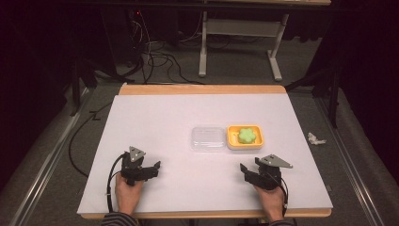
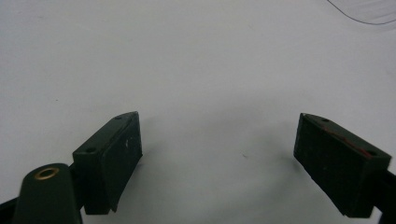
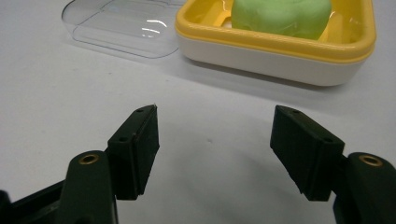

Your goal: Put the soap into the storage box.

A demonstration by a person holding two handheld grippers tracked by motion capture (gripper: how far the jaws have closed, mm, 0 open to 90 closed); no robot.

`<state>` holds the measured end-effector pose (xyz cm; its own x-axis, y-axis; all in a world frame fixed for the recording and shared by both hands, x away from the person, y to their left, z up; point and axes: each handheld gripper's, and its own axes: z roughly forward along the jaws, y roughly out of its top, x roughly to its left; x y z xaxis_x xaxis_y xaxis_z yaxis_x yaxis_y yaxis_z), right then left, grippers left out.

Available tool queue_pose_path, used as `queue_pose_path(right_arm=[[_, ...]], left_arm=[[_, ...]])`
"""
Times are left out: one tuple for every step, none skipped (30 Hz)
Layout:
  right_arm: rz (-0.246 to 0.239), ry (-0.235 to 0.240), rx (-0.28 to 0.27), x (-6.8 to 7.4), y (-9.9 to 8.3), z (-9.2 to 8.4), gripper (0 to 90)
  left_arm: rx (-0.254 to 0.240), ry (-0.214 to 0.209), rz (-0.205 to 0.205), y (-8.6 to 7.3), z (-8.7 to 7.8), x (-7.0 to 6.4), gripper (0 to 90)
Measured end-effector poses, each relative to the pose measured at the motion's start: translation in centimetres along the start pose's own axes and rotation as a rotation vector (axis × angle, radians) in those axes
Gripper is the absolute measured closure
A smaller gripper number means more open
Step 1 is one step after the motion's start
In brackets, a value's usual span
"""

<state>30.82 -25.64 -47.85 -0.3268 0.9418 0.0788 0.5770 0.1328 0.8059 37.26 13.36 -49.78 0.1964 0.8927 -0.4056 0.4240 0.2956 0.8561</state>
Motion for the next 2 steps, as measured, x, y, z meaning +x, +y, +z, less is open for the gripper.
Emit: queue_pose_path(right_arm=[[0.003,0.004,-0.004,0.0,0.02,-0.03,33.4],[0.004,0.004,-0.003,0.01,0.0,-0.02,33.4]], left_arm=[[0.0,0.0,0.001,0.0,-0.01,0.0,15.8],[-0.001,0.0,0.001,0.0,-0.01,0.0,15.8]])
